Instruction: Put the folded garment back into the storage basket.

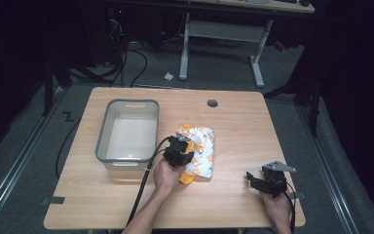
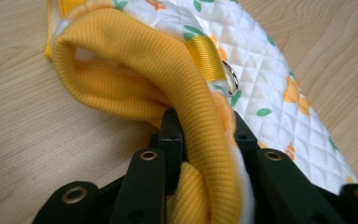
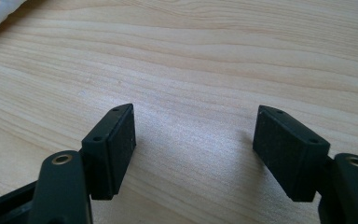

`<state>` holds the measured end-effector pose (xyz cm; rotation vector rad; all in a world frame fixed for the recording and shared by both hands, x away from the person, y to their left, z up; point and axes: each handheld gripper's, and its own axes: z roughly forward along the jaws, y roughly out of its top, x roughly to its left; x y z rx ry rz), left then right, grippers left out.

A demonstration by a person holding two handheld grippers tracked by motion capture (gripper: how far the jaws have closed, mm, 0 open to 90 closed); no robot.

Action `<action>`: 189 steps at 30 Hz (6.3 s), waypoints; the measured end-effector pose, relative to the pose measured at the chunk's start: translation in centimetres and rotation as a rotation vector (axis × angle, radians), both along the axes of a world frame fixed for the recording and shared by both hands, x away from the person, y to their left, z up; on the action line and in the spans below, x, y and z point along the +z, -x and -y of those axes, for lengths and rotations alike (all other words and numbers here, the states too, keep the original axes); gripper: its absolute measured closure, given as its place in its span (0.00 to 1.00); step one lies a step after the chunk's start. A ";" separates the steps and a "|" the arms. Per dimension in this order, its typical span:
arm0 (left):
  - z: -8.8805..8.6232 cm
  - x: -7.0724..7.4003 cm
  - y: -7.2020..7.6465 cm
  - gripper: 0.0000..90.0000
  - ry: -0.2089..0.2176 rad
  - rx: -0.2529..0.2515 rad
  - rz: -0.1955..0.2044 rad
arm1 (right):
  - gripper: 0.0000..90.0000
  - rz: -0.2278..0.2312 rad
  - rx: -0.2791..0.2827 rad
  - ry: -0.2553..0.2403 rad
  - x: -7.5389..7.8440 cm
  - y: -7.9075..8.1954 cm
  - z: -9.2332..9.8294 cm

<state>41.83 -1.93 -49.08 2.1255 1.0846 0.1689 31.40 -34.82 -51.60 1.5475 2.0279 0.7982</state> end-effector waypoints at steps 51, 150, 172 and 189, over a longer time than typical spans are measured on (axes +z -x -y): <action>-4.3 7.2 1.1 0.82 0.123 -0.051 0.082 | 0.33 0.000 -0.002 -0.003 0.0 0.0 0.0; -17.9 10.4 -1.0 0.82 0.112 0.133 0.122 | 0.33 0.000 -0.001 -0.003 0.0 0.0 0.0; -19.4 8.4 -2.4 0.82 0.080 0.157 0.086 | 0.33 0.000 0.000 -0.003 0.0 0.0 0.0; -19.1 6.6 -3.7 0.81 0.024 0.171 0.062 | 0.33 0.001 0.002 -0.001 0.0 0.0 0.0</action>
